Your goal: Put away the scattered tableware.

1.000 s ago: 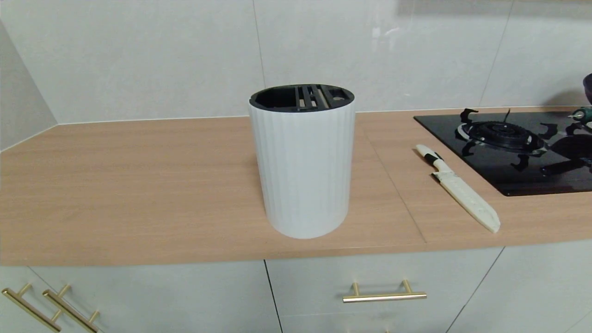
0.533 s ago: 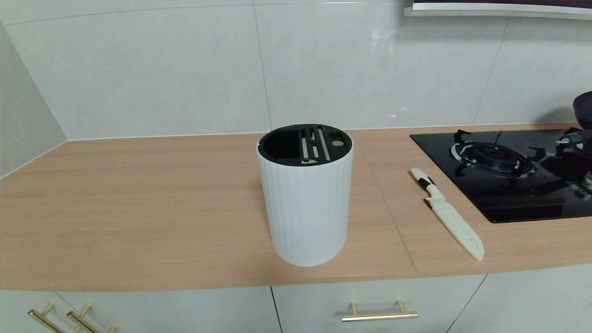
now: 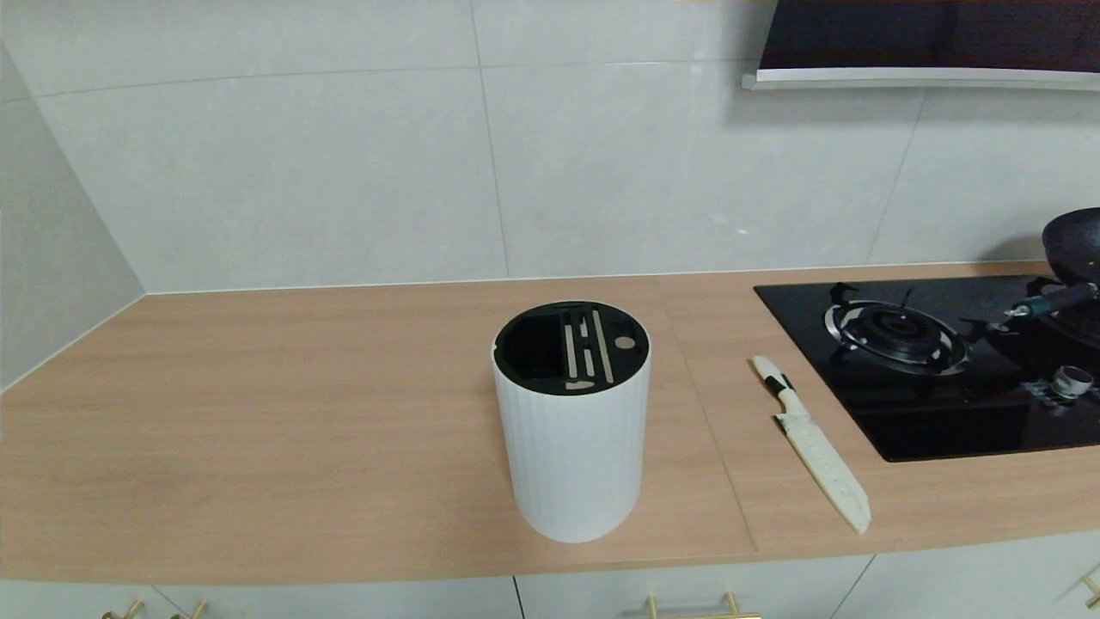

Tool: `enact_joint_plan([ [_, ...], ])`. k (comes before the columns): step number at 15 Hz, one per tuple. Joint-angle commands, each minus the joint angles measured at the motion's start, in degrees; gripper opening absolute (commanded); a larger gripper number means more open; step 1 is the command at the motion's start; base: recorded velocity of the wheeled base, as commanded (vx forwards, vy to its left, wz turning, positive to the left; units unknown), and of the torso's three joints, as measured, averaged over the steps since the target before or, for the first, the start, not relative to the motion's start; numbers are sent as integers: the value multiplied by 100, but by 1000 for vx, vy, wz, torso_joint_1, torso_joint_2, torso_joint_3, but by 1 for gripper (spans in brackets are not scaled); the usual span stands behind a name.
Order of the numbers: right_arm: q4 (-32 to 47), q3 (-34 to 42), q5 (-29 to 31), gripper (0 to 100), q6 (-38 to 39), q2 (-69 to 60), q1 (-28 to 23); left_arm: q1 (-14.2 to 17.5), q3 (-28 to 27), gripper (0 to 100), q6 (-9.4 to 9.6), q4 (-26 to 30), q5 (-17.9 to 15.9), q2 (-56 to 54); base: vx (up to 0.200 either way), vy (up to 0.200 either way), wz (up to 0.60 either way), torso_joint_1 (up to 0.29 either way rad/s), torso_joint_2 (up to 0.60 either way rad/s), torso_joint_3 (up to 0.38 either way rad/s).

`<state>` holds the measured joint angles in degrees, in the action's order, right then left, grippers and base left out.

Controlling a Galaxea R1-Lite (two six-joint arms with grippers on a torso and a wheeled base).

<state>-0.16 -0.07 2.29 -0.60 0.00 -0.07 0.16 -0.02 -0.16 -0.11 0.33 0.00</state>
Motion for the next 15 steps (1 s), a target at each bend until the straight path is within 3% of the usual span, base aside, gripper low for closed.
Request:
enact_joint_plan([
  [1, -2, 7, -1, 100, -2, 9, -1, 2, 2, 100, -2, 2, 2, 0, 0, 0, 0, 271, -569, -305],
  [11, -2, -1, -1, 100, -2, 9, -1, 2, 2, 100, -2, 2, 2, 0, 0, 0, 0, 253, -513, -264],
  [15, -2, -1, -1, 100, -2, 0, -1, 2, 2, 100, -2, 2, 2, 0, 0, 0, 0, 34, -73, -34],
])
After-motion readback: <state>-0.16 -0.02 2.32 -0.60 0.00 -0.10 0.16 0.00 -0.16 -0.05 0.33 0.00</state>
